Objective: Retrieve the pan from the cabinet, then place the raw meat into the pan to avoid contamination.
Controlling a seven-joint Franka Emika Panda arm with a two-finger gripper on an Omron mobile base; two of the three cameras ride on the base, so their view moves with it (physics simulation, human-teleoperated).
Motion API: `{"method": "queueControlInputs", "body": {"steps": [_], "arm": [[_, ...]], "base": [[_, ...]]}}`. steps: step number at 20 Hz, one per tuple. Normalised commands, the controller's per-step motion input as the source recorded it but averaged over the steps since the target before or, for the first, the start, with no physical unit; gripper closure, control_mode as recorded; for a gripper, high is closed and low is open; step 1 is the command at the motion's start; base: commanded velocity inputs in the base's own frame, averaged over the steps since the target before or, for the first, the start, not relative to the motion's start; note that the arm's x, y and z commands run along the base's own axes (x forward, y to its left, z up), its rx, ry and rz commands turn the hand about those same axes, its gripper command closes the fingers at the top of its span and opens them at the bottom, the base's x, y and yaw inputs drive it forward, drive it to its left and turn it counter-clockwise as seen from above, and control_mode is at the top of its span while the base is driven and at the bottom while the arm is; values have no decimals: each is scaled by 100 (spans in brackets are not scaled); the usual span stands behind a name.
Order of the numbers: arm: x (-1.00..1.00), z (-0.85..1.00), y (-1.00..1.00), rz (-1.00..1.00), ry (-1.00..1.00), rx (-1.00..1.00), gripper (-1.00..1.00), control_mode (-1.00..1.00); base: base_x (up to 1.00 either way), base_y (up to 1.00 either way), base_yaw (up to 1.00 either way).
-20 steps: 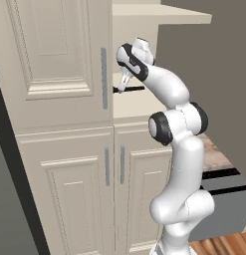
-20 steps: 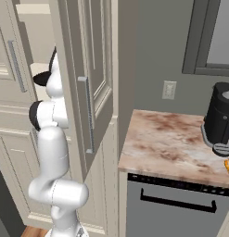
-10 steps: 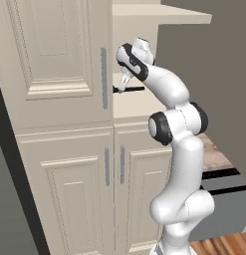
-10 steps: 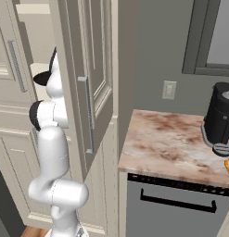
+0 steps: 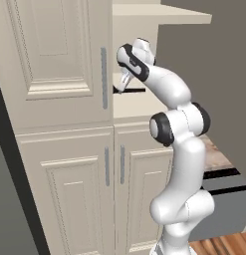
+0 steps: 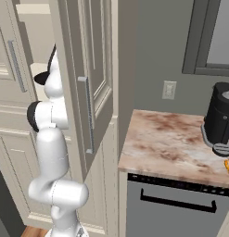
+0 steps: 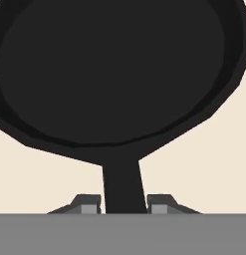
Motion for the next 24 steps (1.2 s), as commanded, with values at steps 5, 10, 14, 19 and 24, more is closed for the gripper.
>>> {"method": "queueControlInputs", "body": {"steps": [5,10,14,19,24], "arm": [[-16,-11,0,-11,0,0,100,-100],[-9,-17,0,-11,0,0,100,-100],[0,-20,-5,-9,0,0,100,-100],[0,-21,-11,-8,-2,0,100,-100],[0,-19,-16,-8,-2,0,100,-100]], "base": [[0,0,0],[0,0,0],[0,0,0],[0,0,0],[0,0,0]]}}
